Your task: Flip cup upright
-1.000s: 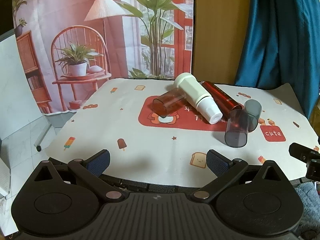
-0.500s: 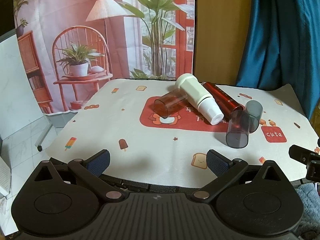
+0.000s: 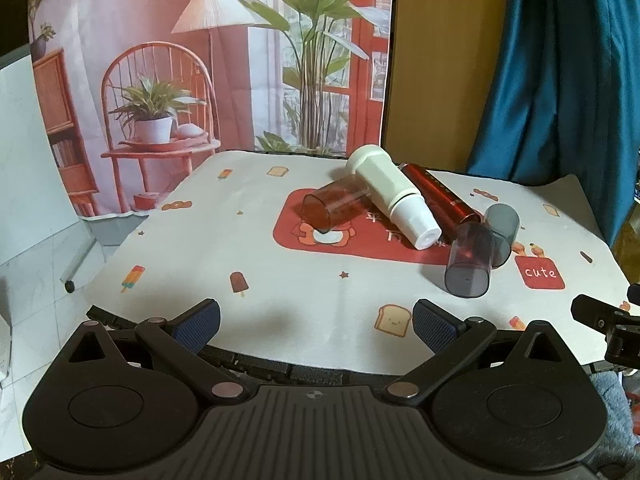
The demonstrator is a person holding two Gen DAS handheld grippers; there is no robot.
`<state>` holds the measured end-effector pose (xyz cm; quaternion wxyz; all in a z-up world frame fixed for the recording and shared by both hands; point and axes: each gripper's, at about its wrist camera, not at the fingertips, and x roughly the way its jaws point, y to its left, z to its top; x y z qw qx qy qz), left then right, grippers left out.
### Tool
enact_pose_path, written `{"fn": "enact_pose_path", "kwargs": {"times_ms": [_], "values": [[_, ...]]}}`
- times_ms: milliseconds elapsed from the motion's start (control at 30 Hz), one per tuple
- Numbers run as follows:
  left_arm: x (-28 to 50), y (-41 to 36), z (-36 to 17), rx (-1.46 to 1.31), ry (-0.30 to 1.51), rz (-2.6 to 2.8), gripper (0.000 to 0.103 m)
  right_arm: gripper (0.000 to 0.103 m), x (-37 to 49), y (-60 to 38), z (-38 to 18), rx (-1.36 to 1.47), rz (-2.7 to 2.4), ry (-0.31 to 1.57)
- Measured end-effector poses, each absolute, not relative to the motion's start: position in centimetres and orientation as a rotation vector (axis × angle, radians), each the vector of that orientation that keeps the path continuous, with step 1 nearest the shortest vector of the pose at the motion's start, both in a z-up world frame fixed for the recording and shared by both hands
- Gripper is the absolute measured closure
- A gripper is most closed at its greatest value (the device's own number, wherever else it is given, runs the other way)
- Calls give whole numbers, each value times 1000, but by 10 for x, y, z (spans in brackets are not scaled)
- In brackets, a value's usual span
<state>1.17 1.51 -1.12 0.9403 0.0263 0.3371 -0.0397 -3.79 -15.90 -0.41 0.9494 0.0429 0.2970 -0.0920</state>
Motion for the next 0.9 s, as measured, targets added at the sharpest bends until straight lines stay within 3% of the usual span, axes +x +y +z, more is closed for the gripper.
{"fn": "enact_pose_path", "kwargs": {"times_ms": [400, 667, 900], "values": [[36, 21, -20, 5, 774, -98, 0, 0, -11, -171, -8, 175, -124, 662], [73, 39, -32, -202, 820, -50, 0, 0, 36, -179, -25, 196, -122, 714], [90, 22, -49, -39, 754, -41, 0, 0, 96, -187, -58, 213, -149, 785]]}}
